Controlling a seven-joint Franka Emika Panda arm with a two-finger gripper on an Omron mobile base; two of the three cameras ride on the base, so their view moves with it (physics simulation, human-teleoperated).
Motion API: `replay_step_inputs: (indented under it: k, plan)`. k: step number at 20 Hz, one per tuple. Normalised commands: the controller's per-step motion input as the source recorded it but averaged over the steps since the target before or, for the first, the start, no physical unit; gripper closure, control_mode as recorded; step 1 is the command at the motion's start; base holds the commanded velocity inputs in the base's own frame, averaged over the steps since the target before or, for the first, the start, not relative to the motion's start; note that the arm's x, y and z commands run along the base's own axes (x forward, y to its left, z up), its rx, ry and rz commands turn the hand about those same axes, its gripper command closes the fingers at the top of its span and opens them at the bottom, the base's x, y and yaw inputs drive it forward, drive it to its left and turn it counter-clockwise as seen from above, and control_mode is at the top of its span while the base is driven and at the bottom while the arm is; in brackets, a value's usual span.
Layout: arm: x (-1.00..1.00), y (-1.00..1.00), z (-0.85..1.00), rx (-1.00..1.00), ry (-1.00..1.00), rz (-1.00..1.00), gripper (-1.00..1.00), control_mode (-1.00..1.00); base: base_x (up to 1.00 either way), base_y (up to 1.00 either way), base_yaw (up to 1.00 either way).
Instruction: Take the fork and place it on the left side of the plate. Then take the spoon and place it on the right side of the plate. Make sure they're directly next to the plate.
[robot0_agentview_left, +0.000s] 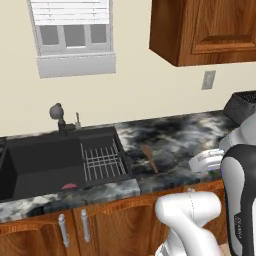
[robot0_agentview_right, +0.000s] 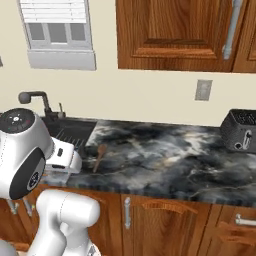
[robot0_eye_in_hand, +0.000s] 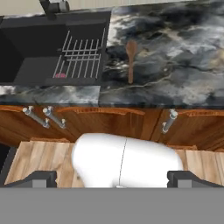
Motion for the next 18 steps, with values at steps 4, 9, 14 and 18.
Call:
replay_step_inputs:
  k: [4, 9, 14, 18]
  plan:
    - [0.00, 0.00, 0.00, 0.00, 0.00, 0.00, -1.00, 1.00, 0.92, 0.01, 0.00]
    - [0.61, 0.00, -0.66, 0.00, 0.17, 0.00, -1.00, -1.00, 0.15, 0.01, 0.00]
    - [0.60, 0.00, -0.71, 0.00, 0.19, 0.00, -1.00, -1.00, 0.00, 0.00, 0.00]
    - [0.60, 0.08, -0.46, 0.00, 0.07, 0.00, -1.00, -1.00, 0.00, 0.00, 0.00]
